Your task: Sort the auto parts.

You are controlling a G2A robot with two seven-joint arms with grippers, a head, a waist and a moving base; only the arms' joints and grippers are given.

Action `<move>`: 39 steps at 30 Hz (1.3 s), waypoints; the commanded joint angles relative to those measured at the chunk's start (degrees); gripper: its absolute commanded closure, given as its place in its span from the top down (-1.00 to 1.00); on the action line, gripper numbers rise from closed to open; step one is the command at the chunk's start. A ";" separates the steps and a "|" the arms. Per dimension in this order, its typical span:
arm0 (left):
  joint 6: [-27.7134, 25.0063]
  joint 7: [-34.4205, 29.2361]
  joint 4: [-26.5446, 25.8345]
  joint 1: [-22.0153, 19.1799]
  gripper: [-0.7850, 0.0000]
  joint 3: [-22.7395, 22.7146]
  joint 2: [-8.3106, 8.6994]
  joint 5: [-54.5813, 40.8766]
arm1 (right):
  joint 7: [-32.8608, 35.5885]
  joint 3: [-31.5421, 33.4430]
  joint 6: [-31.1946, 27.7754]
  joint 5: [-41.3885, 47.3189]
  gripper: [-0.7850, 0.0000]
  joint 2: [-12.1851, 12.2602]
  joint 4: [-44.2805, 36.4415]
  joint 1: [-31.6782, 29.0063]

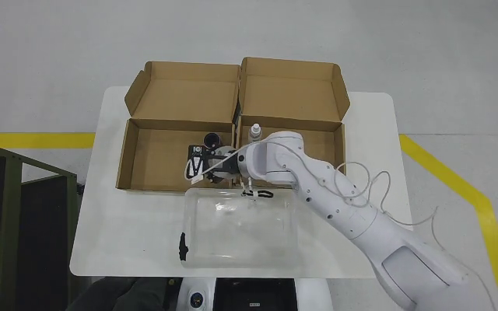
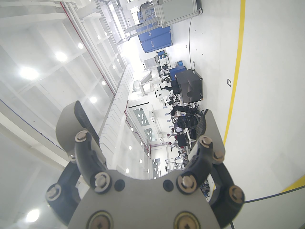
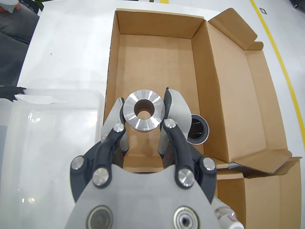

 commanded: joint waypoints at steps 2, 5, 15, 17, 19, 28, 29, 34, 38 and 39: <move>0.00 0.00 0.00 0.00 1.00 0.00 0.00 0.00 | 0.64 -0.91 0.26 0.37 -1.00 -0.71 1.91 1.01; 0.00 0.00 0.00 0.00 1.00 0.00 0.00 0.00 | 1.36 -1.86 0.53 0.61 -1.00 -1.47 3.92 2.00; 0.00 0.00 0.00 0.00 1.00 0.00 0.00 0.00 | 2.74 -4.86 0.64 1.07 -1.00 -3.92 9.97 4.01; 0.00 0.00 0.00 0.00 1.00 0.00 0.00 0.00 | 2.79 -5.34 0.63 1.07 -1.00 -4.37 11.05 4.25; 0.00 0.00 0.00 0.00 1.00 0.00 0.00 0.00 | 2.84 -5.76 0.55 0.98 -1.00 -4.80 12.00 4.51; 0.00 0.00 0.00 0.00 1.00 0.00 0.00 0.00 | 3.56 -6.86 1.21 -0.26 -0.81 -6.30 15.22 5.24; 0.00 0.00 0.00 0.00 1.00 0.00 0.00 0.00 | 3.47 -6.93 1.24 -0.40 -0.80 -6.43 15.51 5.23; 0.00 0.00 0.00 0.00 1.00 0.00 0.00 0.00 | 3.17 -7.33 1.19 -1.83 -0.75 -7.00 17.04 5.29; 0.00 0.00 0.00 0.00 1.00 0.00 0.00 0.00 | 3.03 -7.45 0.92 -2.48 -0.60 -7.40 18.06 5.33; 0.00 0.00 0.00 0.00 1.00 0.00 0.00 0.00 | 3.01 -7.42 0.81 -2.55 -0.54 -7.48 18.24 5.32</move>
